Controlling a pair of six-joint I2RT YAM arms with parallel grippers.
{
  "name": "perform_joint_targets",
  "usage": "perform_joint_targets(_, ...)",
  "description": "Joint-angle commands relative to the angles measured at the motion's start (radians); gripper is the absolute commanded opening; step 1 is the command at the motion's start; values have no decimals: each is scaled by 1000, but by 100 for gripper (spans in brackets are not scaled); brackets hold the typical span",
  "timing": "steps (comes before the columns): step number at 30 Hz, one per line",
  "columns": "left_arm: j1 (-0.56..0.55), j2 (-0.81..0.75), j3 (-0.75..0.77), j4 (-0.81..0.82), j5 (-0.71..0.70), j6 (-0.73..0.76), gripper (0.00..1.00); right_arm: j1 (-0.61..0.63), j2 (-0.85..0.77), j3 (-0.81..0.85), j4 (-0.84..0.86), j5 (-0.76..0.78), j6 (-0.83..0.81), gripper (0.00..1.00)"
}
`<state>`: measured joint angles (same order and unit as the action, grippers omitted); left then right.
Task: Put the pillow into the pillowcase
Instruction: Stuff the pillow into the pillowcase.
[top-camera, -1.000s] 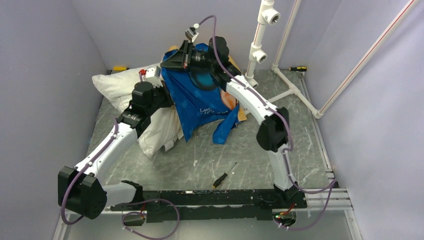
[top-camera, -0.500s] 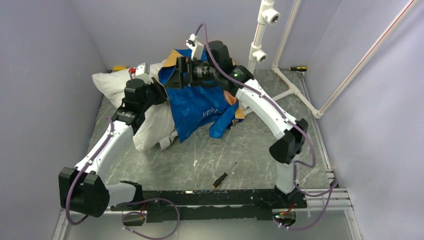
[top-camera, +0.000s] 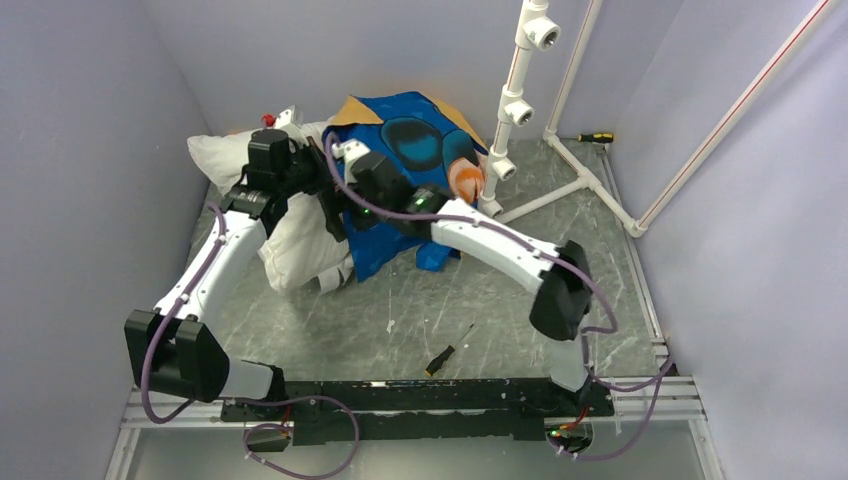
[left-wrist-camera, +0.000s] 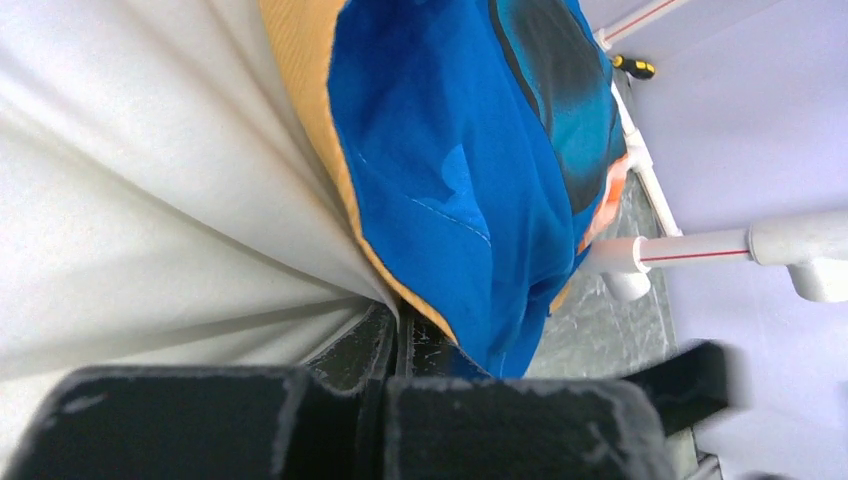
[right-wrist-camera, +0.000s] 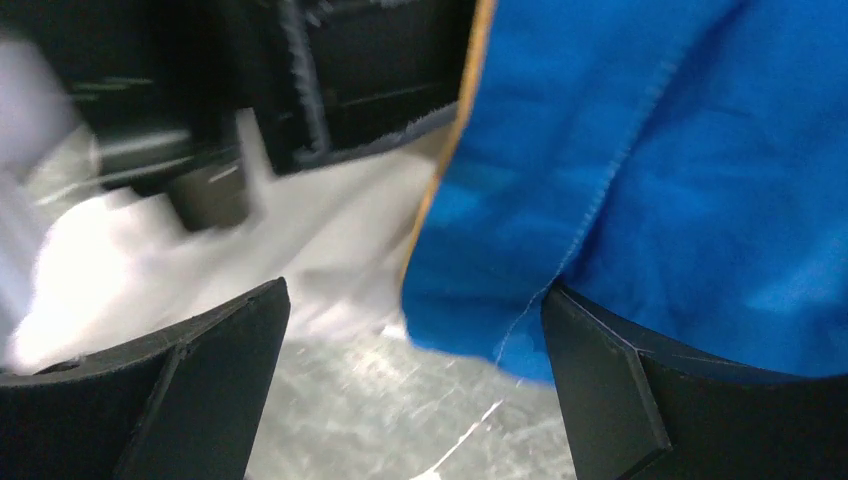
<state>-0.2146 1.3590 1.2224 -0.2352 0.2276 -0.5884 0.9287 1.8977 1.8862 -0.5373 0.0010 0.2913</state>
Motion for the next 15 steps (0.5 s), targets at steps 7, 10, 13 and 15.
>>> perform_joint_targets(7, 23, 79, 219, -118, 320, -171, 0, 35, 228, -170, 545, 415, -69, 63)
perform_joint_targets(10, 38, 59, 206, -120, 302, -192, 0, -2, 252, -156, 570, 358, -32, 0)
perform_joint_targets(13, 68, 33, 197, -121, 277, -193, 0, -18, 252, -123, 549, 322, -45, 0)
perform_joint_targets(15, 94, 19, 202, -134, 255, -184, 0, -31, 224, -117, 541, 251, -52, 0)
